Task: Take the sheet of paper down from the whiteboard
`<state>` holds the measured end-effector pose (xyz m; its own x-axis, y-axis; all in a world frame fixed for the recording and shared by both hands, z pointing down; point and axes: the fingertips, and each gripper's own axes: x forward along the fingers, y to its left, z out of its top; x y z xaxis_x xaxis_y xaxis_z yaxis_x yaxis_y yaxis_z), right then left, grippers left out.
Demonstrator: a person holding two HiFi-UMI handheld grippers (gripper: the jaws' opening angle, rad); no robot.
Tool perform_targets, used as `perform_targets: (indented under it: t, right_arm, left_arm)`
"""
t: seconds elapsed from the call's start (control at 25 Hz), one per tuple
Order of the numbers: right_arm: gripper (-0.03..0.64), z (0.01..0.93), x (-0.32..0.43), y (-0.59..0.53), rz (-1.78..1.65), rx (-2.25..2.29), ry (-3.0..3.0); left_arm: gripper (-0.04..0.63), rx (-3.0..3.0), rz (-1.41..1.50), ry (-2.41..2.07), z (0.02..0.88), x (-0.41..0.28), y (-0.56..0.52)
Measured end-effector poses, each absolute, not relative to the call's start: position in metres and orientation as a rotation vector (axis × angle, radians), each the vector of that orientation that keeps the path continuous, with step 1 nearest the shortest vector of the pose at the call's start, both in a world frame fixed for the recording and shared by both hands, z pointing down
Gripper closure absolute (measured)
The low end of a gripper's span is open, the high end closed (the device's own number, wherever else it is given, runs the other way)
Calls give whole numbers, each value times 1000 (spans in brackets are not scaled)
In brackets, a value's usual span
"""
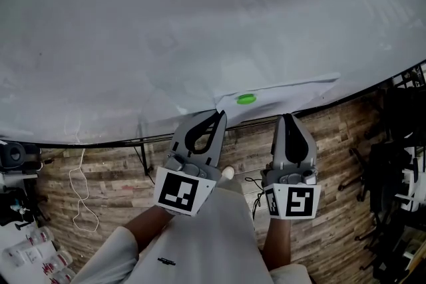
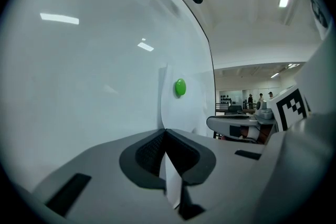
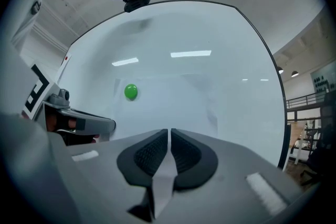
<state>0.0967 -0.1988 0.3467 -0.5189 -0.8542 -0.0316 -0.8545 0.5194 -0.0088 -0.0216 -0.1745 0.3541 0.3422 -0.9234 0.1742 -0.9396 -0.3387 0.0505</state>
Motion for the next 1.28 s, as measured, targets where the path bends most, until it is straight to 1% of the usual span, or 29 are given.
perform_targets:
  t: [0.36,0.52,0.72,1.0,1.08,1.12,1.28]
  right_arm:
    - [600,336,78,-198,45,-1448,2748]
    - [532,323,62,-193,59,-1355,2774]
    - [487,296,39,-180,149,-1241,2802]
    - [471,272,11,-174,277,-1174,2804]
    - [471,269,8,-175,314,-1192,2801]
    - [459,268,8,-176,328,-1209,2799]
    - [459,267,11,-184,374,-1291,2783]
  left_arm:
    - [589,2463,152,-1665,356,-19,-175]
    - [589,2465,147,-1645,357,-19,-176]
    - [589,2475,145,-1617,356,-18,-175]
    - [589,2493,114,-1570,356,-19,-173]
    - [589,2497,108,-1563,355,-19,-172]
    - [589,2500,106,-1558,355,-18,-172]
    - [589,2516,87,-1524,355,-13,-177]
